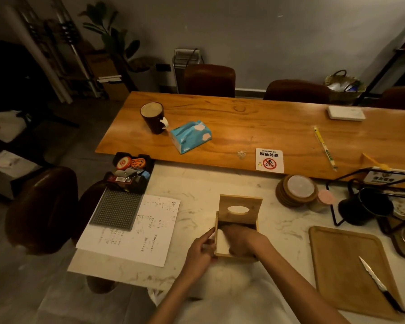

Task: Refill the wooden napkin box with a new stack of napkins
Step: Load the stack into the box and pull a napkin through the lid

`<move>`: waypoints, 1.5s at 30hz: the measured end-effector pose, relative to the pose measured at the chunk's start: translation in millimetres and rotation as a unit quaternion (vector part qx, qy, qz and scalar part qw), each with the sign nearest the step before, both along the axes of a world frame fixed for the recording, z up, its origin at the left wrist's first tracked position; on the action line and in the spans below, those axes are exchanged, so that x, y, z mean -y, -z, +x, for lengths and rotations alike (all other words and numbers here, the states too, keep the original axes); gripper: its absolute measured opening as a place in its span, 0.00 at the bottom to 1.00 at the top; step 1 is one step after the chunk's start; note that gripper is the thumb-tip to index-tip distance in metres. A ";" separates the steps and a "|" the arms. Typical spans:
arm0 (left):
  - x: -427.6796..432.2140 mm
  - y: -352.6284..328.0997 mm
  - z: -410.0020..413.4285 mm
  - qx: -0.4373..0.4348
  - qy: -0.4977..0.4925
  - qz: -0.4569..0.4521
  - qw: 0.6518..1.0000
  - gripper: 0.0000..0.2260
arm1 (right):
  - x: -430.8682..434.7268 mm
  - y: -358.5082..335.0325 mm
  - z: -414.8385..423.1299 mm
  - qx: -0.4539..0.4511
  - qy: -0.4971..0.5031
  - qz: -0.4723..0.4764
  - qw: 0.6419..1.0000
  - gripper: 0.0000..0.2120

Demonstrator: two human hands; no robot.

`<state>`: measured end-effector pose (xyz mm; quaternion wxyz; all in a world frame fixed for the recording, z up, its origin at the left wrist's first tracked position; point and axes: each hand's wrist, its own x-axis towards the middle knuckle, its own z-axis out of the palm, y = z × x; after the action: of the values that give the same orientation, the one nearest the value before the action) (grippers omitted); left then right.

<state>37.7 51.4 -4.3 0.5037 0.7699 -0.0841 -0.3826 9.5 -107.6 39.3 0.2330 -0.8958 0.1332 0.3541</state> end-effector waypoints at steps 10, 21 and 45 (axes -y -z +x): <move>10.9 -29.1 10.3 0.165 0.136 0.093 0.972 0.22 | 21.7 -19.9 -41.2 0.120 0.104 -0.066 0.985 0.19; 68.3 -38.6 37.0 0.185 0.440 0.337 0.812 0.21 | 30.5 -10.7 -33.8 -0.043 0.119 -0.091 0.988 0.26; 65.0 -19.9 26.5 0.183 0.350 0.347 0.851 0.18 | 26.4 0.3 -36.6 -0.058 0.149 -0.076 0.984 0.21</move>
<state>64.1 -13.6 15.6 0.0118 0.8703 -0.3001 -0.3902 -27.1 -134.0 39.0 0.2063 -0.8590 0.3054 0.3553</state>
